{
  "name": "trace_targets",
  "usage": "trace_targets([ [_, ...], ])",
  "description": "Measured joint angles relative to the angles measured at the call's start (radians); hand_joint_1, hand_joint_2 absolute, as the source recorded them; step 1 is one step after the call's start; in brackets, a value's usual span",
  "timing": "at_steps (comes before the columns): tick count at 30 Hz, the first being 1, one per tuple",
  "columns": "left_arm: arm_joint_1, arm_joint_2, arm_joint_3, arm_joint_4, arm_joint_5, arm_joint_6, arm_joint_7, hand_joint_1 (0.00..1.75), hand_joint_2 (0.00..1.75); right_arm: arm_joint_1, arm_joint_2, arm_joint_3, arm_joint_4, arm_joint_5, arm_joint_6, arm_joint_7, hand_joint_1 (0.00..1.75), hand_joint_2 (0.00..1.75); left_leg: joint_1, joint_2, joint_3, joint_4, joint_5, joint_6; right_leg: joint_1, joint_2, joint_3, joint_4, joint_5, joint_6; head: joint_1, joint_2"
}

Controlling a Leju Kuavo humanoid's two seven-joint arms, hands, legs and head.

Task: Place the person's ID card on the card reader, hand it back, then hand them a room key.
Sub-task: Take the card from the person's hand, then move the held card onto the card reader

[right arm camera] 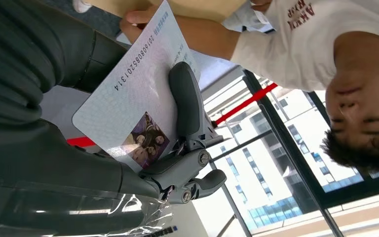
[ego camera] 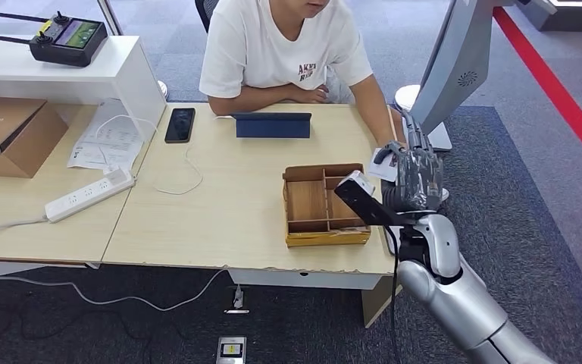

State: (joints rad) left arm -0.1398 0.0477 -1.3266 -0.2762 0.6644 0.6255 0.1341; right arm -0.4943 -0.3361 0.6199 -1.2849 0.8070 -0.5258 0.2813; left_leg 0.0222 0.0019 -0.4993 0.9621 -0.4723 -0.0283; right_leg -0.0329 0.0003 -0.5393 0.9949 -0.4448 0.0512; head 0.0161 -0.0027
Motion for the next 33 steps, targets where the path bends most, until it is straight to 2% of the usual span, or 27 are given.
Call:
trace_targets([
  [6,0.010,0.000,0.000,0.000,0.004,-0.004,0.001,0.00,0.00,0.056,-0.045,0.000,0.048,-0.063,0.008,0.012,1.75,1.75,0.000,0.000,0.000,0.000,0.000,0.000,0.000,0.000,0.000,0.000,0.000,0.000,0.000,0.000],
  [12,0.012,0.000,0.000,0.000,0.011,-0.002,-0.006,0.00,0.00,0.094,-0.065,0.000,0.095,-0.078,0.022,0.010,1.75,1.75,0.000,0.000,0.000,0.000,0.000,0.000,0.000,0.000,0.000,0.000,0.000,0.000,0.000,0.000],
  [33,0.012,0.000,0.000,0.000,0.007,0.000,0.002,0.00,0.00,0.092,-0.047,0.011,0.266,-0.106,0.055,0.016,1.75,1.75,0.000,0.000,-0.001,0.000,0.000,0.000,0.000,0.000,0.000,0.000,0.000,0.000,0.000,0.000],
])
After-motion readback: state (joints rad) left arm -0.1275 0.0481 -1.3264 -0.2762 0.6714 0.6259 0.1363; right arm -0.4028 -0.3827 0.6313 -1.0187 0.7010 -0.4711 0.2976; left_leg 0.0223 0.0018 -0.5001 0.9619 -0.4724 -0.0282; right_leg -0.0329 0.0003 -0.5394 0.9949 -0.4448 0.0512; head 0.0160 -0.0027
